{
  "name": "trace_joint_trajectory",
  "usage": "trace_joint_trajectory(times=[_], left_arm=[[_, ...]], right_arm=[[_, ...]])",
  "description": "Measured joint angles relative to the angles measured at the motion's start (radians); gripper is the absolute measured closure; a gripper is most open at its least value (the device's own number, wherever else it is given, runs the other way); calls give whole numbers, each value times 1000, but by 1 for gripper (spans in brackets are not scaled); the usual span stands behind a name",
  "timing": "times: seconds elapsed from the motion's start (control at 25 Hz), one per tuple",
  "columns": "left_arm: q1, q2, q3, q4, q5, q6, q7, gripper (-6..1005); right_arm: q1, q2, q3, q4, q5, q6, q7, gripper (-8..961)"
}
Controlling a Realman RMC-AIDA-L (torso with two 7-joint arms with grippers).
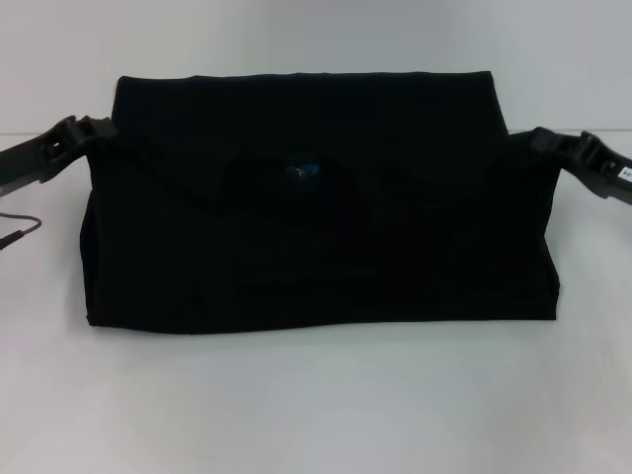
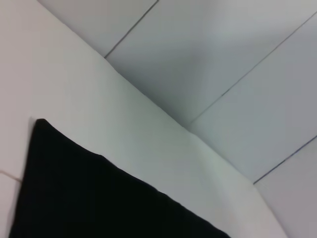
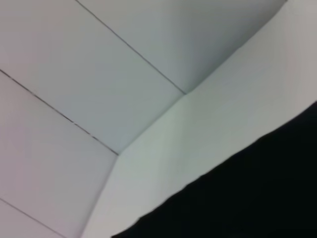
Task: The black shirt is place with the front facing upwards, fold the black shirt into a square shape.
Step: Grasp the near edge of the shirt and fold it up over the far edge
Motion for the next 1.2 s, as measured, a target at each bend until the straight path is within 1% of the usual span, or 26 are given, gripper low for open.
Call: trace_joint_trajectory(times=[0.28, 0.36, 0.44, 0.56, 0.68, 0.88, 1.0, 1.04, 1.12, 1.16, 1.2], left_arm=[[-30, -26, 38, -9, -1, -119, 40, 892], [-35, -35, 47, -9, -2, -146, 46, 892], [-39, -45, 50, -10, -6, -173, 55, 891], [-43, -61, 51, -11, -22, -222, 68, 889], [-49, -64, 52, -20, -32, -235, 102, 888], [-43, -65, 55, -35, -94, -230, 134, 886], [-21, -62, 59, -36, -131, -202, 163, 646], [-10, -57, 59, -37, -139, -188, 164, 597], [16, -44, 55, -41, -154, -161, 158, 500], [34, -31, 55, -46, -166, -132, 155, 452], [45, -24, 55, -50, -174, -112, 154, 403]], right_arm=[[24, 25, -4, 17, 3, 109, -75, 931], [28, 31, -8, 18, 2, 135, -85, 913], [31, 35, -14, 20, 3, 156, -99, 895], [40, 37, -36, 30, 3, 193, -117, 868], [46, 37, -73, 35, 5, 231, -126, 841], [51, 37, -91, 37, 5, 252, -160, 796], [45, 37, -88, 36, 8, 243, -160, 769], [40, 37, -86, 36, 12, 235, -160, 760], [25, 30, -85, 28, 20, 190, -161, 666], [18, 25, -87, 24, 23, 156, -163, 620], [10, 20, -90, 19, 22, 114, -175, 573]])
